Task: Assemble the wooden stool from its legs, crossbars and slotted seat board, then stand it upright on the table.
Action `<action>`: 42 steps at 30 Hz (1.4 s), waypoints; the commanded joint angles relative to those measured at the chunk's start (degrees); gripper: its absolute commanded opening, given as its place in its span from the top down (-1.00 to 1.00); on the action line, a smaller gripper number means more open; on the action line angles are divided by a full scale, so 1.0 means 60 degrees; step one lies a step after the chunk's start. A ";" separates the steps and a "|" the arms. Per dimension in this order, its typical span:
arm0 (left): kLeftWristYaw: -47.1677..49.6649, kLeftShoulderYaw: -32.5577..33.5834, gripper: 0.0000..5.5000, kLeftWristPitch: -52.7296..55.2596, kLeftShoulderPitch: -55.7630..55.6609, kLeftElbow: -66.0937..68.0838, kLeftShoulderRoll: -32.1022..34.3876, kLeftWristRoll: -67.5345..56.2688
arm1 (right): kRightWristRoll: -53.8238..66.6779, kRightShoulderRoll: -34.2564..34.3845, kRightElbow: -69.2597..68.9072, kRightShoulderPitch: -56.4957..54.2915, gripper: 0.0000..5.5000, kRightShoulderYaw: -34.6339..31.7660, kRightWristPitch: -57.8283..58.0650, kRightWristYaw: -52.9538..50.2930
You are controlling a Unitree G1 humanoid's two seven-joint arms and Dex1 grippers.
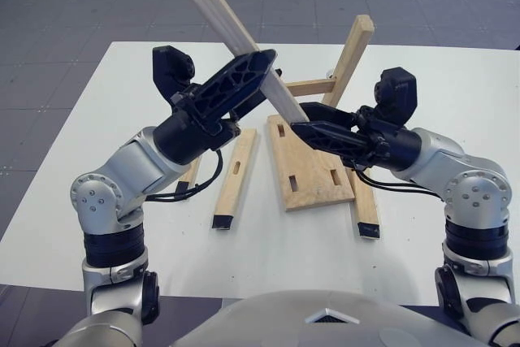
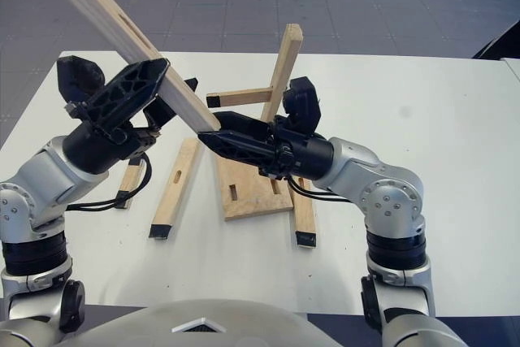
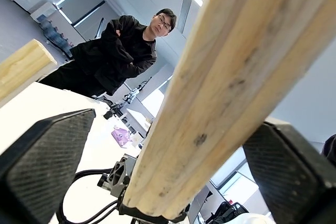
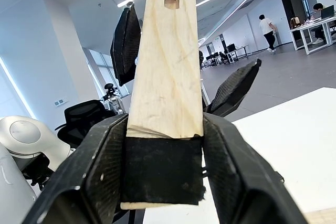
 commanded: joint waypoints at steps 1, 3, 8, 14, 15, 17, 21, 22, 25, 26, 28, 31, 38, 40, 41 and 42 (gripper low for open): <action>-0.0097 -0.0002 -0.53 -0.0067 -0.0010 -0.0033 0.0224 -0.0069 | -0.0146 0.0063 -0.0022 -0.0161 0.24 0.0083 0.0030 -0.0100; -0.0151 0.0034 -0.41 -0.0144 -0.0003 -0.0058 0.0218 -0.0063 | -0.0214 0.0062 -0.0023 -0.0125 0.24 0.0106 0.0019 -0.0127; -0.0665 0.0034 -0.09 -0.0109 0.0075 -0.0359 0.0433 0.0626 | -0.0348 0.0127 0.0151 -0.0127 0.24 0.0123 0.0051 -0.0329; -0.1035 -0.0212 0.18 -0.0318 0.0006 -0.0667 0.0463 0.1982 | -0.0382 0.0130 0.0134 -0.0027 0.24 0.0308 0.0270 -0.0526; -0.1060 -0.0241 0.19 -0.0361 -0.0014 -0.0671 0.0441 0.2100 | -0.0376 0.0130 0.0131 -0.0017 0.24 0.0315 0.0292 -0.0557; -0.1011 -0.0264 0.20 -0.0516 -0.0014 -0.0666 0.0374 0.2378 | -0.0371 0.0140 0.0108 0.0004 0.24 0.0326 0.0333 -0.0613; -0.0949 -0.0192 0.21 -0.0719 -0.0056 -0.0552 0.0278 0.2634 | -0.0398 0.0059 0.0000 0.0137 0.24 0.0372 0.0398 -0.0616; -0.0948 -0.0167 0.21 -0.0731 -0.0067 -0.0511 0.0269 0.2692 | -0.0414 0.0038 -0.0008 0.0144 0.24 0.0382 0.0399 -0.0597; -0.0948 -0.0096 0.22 -0.0756 -0.0050 -0.0448 0.0259 0.2799 | -0.0412 0.0013 0.0006 0.0130 0.24 0.0372 0.0413 -0.0571; -0.0941 -0.0076 0.22 -0.0761 -0.0027 -0.0447 0.0253 0.2821 | -0.0415 0.0001 0.0029 0.0122 0.24 0.0364 0.0433 -0.0578; -0.0961 -0.0030 0.22 -0.0754 0.0054 -0.0454 0.0271 0.2884 | -0.0469 -0.0050 0.0121 0.0105 0.11 0.0324 0.0460 -0.0601; -0.0993 0.0018 0.23 -0.0752 0.0106 -0.0449 0.0303 0.2907 | -0.0599 -0.0080 0.0270 0.0044 -0.05 0.0263 0.0438 -0.0628; -0.0753 0.0241 0.23 -0.1149 -0.0027 -0.0197 0.0294 0.3712 | -0.1103 -0.0343 0.0425 0.0062 -0.41 0.0080 0.0285 -0.0584; -0.0961 0.0276 0.23 -0.1424 0.0016 -0.0152 0.0529 0.4869 | -0.1517 -0.0793 0.0541 0.0286 -0.41 -0.0117 0.0214 -0.0404; -0.1145 0.0281 0.23 -0.1542 0.0104 -0.0166 0.0629 0.5401 | -0.1755 -0.1043 0.0585 0.0432 -0.41 -0.0184 0.0164 -0.0242; -0.1414 0.0280 0.23 -0.1673 0.0258 -0.0210 0.0741 0.5907 | -0.2070 -0.1339 0.0651 0.0547 -0.41 -0.0174 0.0126 -0.0120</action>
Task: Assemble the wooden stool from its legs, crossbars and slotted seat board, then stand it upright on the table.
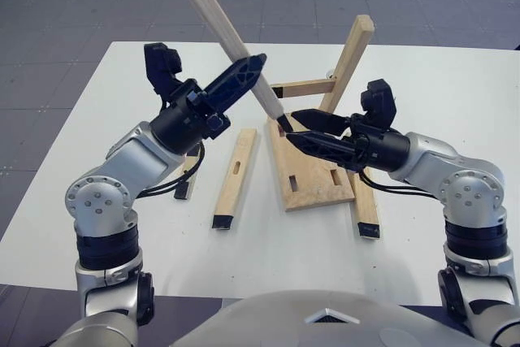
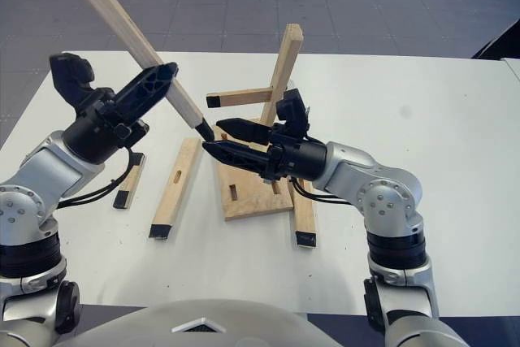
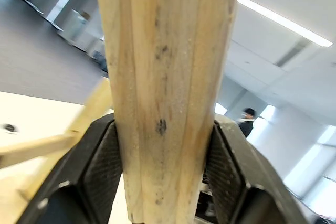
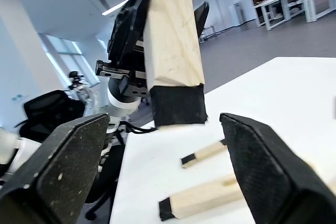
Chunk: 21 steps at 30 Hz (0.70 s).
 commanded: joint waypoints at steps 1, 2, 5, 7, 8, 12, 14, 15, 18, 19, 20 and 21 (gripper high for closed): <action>-0.0896 0.0029 0.23 -0.0561 0.0442 -0.0116 0.0521 0.2105 | -0.1509 -0.1280 0.0278 0.0521 -0.41 0.0009 -0.0382 0.0568; -0.1360 -0.0042 0.23 -0.0813 0.0675 -0.0167 0.0590 0.2669 | -0.2457 -0.1786 0.0382 0.0647 -0.41 0.0378 -0.0764 0.0691; -0.2258 -0.0299 0.23 -0.1611 0.1217 -0.0067 0.0490 0.4164 | -0.5311 -0.3114 0.0744 0.1177 -0.41 0.1439 -0.2249 0.0917; -0.2399 -0.0354 0.23 -0.2104 0.1348 0.0097 0.0099 0.4801 | -0.6397 -0.3258 0.0990 0.1301 -0.41 0.1831 -0.2736 0.0767; -0.2446 -0.0398 0.23 -0.2349 0.1383 0.0166 -0.0080 0.5081 | -0.6730 -0.3191 0.1083 0.1309 -0.41 0.2025 -0.2855 0.0751; -0.2588 -0.0437 0.23 -0.2760 0.1254 0.0370 -0.0571 0.5625 | -0.7567 -0.2734 0.1412 0.1280 -0.41 0.2478 -0.3066 0.0643; -0.2663 -0.0430 0.23 -0.2737 0.1223 0.0381 -0.0678 0.5722 | -0.7871 -0.2565 0.1562 0.1263 -0.41 0.2581 -0.3124 0.0618; -0.2683 -0.0417 0.23 -0.2710 0.1249 0.0355 -0.0720 0.5752 | -0.8013 -0.2525 0.1610 0.1265 -0.41 0.2630 -0.3154 0.0642; -0.2652 -0.0348 0.23 -0.2660 0.1316 0.0239 -0.0830 0.5764 | -0.8698 -0.2616 0.1742 0.1223 -0.41 0.2919 -0.3209 0.0655; -0.2654 -0.0356 0.23 -0.2682 0.1311 0.0233 -0.0828 0.5848 | -0.8990 -0.2697 0.1683 0.1221 -0.41 0.3070 -0.3163 0.0640; -0.2705 -0.0389 0.23 -0.2735 0.1300 0.0239 -0.0782 0.5993 | -0.9240 -0.2785 0.1558 0.1232 -0.41 0.3221 -0.3072 0.0633; -0.2778 -0.0452 0.23 -0.2843 0.1294 0.0268 -0.0727 0.6238 | -0.9496 -0.2908 0.1368 0.1244 -0.41 0.3400 -0.2978 0.0695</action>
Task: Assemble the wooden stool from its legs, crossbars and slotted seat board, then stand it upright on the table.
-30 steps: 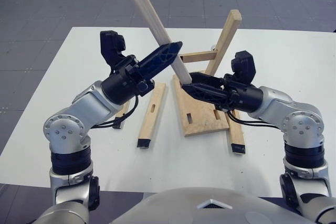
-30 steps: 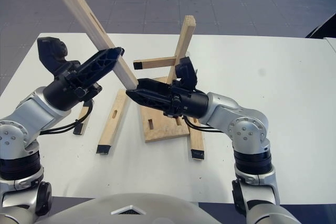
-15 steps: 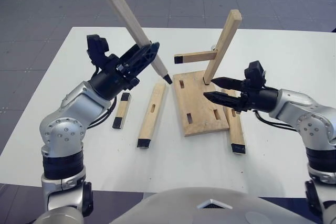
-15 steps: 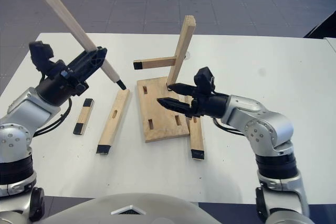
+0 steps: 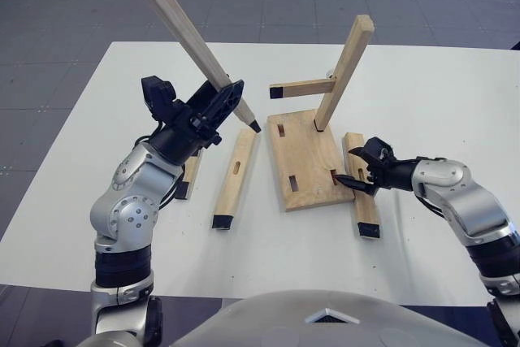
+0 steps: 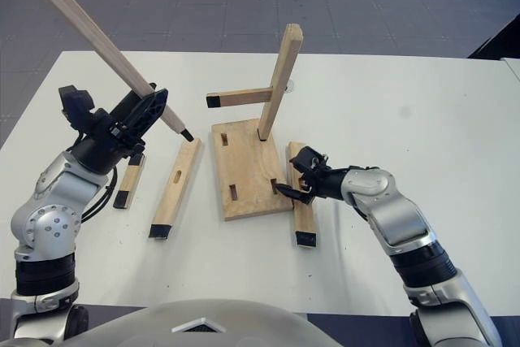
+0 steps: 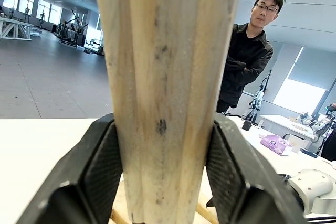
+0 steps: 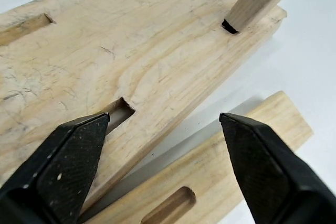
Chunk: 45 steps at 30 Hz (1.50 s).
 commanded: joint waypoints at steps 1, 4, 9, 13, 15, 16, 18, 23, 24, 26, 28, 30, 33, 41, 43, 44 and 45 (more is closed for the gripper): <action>-0.0253 -0.0129 0.23 -0.0290 -0.0091 -0.0035 0.0114 0.0758 | -0.0980 -0.0466 -0.0466 0.0025 -0.41 0.0674 0.0437 0.0155; -0.0575 -0.0427 0.23 -0.0650 -0.0074 0.0170 0.0027 0.1442 | -0.1433 -0.0830 -0.0989 -0.0045 -0.41 0.1225 0.0660 0.0711; -0.1136 -0.0749 0.23 -0.1192 0.0019 0.0457 -0.0325 0.1913 | -0.2753 -0.2062 -0.0744 -0.0276 -0.41 0.2186 -0.1001 0.2093; -0.1740 -0.1094 0.23 -0.1818 0.0411 0.0777 -0.0479 0.2463 | -0.3841 -0.2466 0.1080 -0.0886 -0.41 0.2353 -0.3233 0.2493; -0.2040 -0.1262 0.23 -0.2200 0.0752 0.0951 -0.0536 0.2739 | -0.4247 -0.2431 0.2042 -0.1225 -0.41 0.2338 -0.4220 0.2352; -0.2190 -0.1375 0.23 -0.2454 0.0951 0.1097 -0.0586 0.2935 | -0.4369 -0.2386 0.2549 -0.1363 -0.41 0.2307 -0.4711 0.2285; -0.2377 -0.1554 0.23 -0.2936 0.1193 0.1369 -0.0724 0.3309 | -0.4620 -0.2281 0.3375 -0.1600 -0.41 0.2324 -0.5889 0.2180; -0.2219 -0.1619 0.23 -0.4208 0.0767 0.2115 -0.1510 0.3904 | -0.5088 -0.1920 0.4199 -0.1850 -0.41 0.2459 -0.8277 0.2002; -0.2092 -0.1576 0.23 -0.4401 0.0634 0.2224 -0.1650 0.3999 | -0.5217 -0.1877 0.4292 -0.1876 -0.41 0.2467 -0.8604 0.1932; -0.1964 -0.1554 0.23 -0.4687 0.0494 0.2326 -0.1871 0.4102 | -0.5603 -0.1801 0.4472 -0.1940 -0.41 0.2477 -0.9272 0.1645; -0.1868 -0.1610 0.23 -0.4939 0.0504 0.2397 -0.2057 0.4207 | -0.6051 -0.1760 0.4668 -0.1987 -0.41 0.2492 -0.9877 0.1315; -0.1811 -0.1663 0.23 -0.5136 0.0554 0.2606 -0.2213 0.4300 | -0.6503 -0.1768 0.4922 -0.1997 -0.41 0.2526 -1.0411 0.1013; -0.1968 -0.1963 0.23 -0.5699 0.0643 0.3172 -0.2424 0.4678 | -0.7471 -0.1831 0.5271 -0.2140 -0.41 0.2667 -1.1355 0.0349; -0.2219 -0.1734 0.23 -0.6690 -0.0244 0.4871 -0.2497 0.4924 | -0.8855 -0.1620 0.5569 -0.2377 -0.41 0.2730 -1.2817 -0.1028; -0.2192 -0.1616 0.23 -0.6791 -0.0521 0.5283 -0.2570 0.4924 | -0.8715 -0.1566 0.5443 -0.2402 -0.41 0.2578 -1.2755 -0.1091; -0.2183 -0.1588 0.23 -0.6826 -0.0602 0.5419 -0.2621 0.4910 | -0.8545 -0.1575 0.5296 -0.2402 -0.41 0.2458 -1.2686 -0.1071; -0.2174 -0.1582 0.23 -0.6861 -0.0658 0.5506 -0.2674 0.4910 | -0.8134 -0.1620 0.4942 -0.2380 -0.41 0.2215 -1.2490 -0.0940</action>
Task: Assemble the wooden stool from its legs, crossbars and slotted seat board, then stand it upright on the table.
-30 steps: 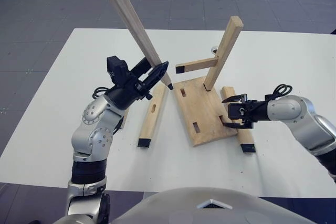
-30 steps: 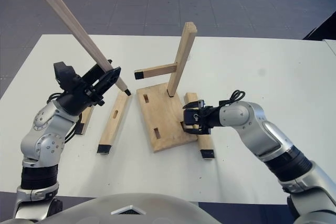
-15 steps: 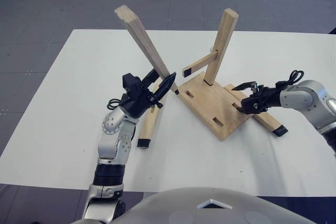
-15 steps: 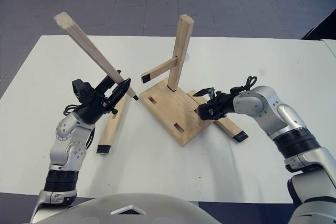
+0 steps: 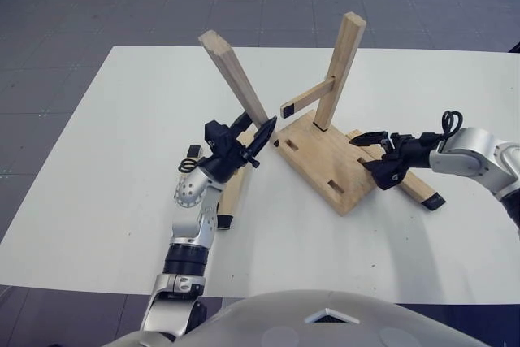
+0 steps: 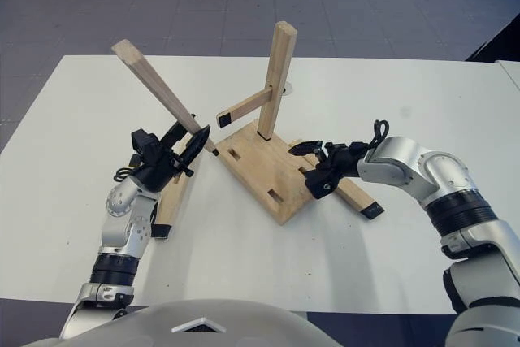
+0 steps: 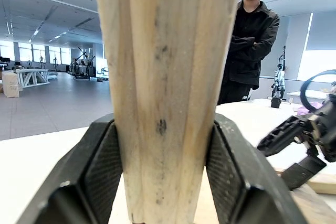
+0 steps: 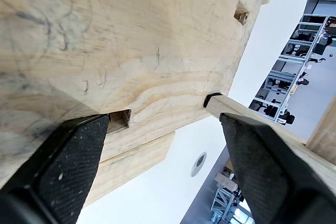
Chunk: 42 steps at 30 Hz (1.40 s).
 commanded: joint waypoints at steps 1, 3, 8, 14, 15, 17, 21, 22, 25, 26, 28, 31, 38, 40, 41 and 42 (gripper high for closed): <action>0.0025 0.0106 0.23 -0.0198 -0.0351 0.0369 -0.0139 0.0061 | 0.0375 0.0256 -0.0653 0.0637 -0.41 -0.0058 0.0500 0.0527; 0.0014 0.0118 0.23 -0.0197 -0.0293 0.0282 -0.0151 0.0034 | 0.0806 0.0124 -0.1127 0.0567 -0.41 -0.0489 0.0943 0.0757; -0.0111 0.0189 0.23 -0.0086 -0.0138 0.0108 -0.0044 -0.0036 | 0.1848 0.0085 -0.1344 0.0367 -0.41 -0.1389 0.2033 0.1288; -0.0093 0.0197 0.23 0.0016 -0.0067 -0.0068 -0.0069 -0.0038 | 0.1304 0.0994 0.0697 -0.0770 -0.41 -0.1298 0.2453 0.0797; -0.0128 0.0132 0.23 0.0049 -0.0090 -0.0097 -0.0098 -0.0028 | 0.1016 0.1364 0.1534 -0.1170 -0.41 -0.1162 0.2469 0.0393; -0.0206 0.0024 0.23 0.0161 -0.0135 -0.0164 -0.0124 -0.0041 | 0.0507 0.2076 0.3149 -0.1980 -0.41 -0.0894 0.2442 -0.0457; -0.0362 -0.0083 0.23 0.0339 -0.0280 -0.0098 -0.0097 -0.0071 | -0.0214 0.3480 0.5997 -0.3369 -0.41 -0.0371 0.2415 -0.2129; -0.0382 -0.0094 0.23 0.0392 -0.0381 -0.0057 -0.0106 -0.0068 | -0.0380 0.3761 0.6627 -0.3578 -0.41 -0.0222 0.2365 -0.2532; -0.0410 -0.0097 0.23 0.0444 -0.0503 0.0005 -0.0112 -0.0047 | -0.0642 0.4291 0.7939 -0.3919 -0.41 0.0070 0.2205 -0.3319; -0.0418 -0.0100 0.23 0.0447 -0.0492 0.0000 -0.0104 -0.0046 | -0.0710 0.4379 0.8205 -0.3974 -0.41 0.0165 0.2149 -0.3486; -0.0431 -0.0101 0.23 0.0454 -0.0433 -0.0038 -0.0086 -0.0052 | -0.0739 0.4533 0.8585 -0.3997 -0.41 0.0246 0.1917 -0.3741; -0.0480 -0.0084 0.23 0.0443 -0.0333 -0.0055 -0.0036 -0.0062 | -0.0894 0.4686 0.8808 -0.4020 -0.41 0.0492 0.1358 -0.4247; -0.0846 0.0053 0.23 0.0468 -0.0021 -0.0115 0.0355 -0.0161 | -0.1268 0.4921 0.8827 -0.3997 -0.41 0.1014 0.0262 -0.5384; -0.0922 0.0119 0.23 0.0499 0.0059 -0.0155 0.0459 -0.0207 | -0.1319 0.4915 0.8864 -0.3988 -0.41 0.1073 0.0150 -0.5583; -0.0937 0.0150 0.23 0.0517 0.0081 -0.0178 0.0503 -0.0230 | -0.1327 0.4903 0.8894 -0.3990 -0.41 0.1098 0.0190 -0.5633; -0.0933 0.0174 0.23 0.0553 0.0164 -0.0287 0.0551 -0.0269 | -0.1308 0.4888 0.8927 -0.3993 -0.41 0.1101 0.0239 -0.5649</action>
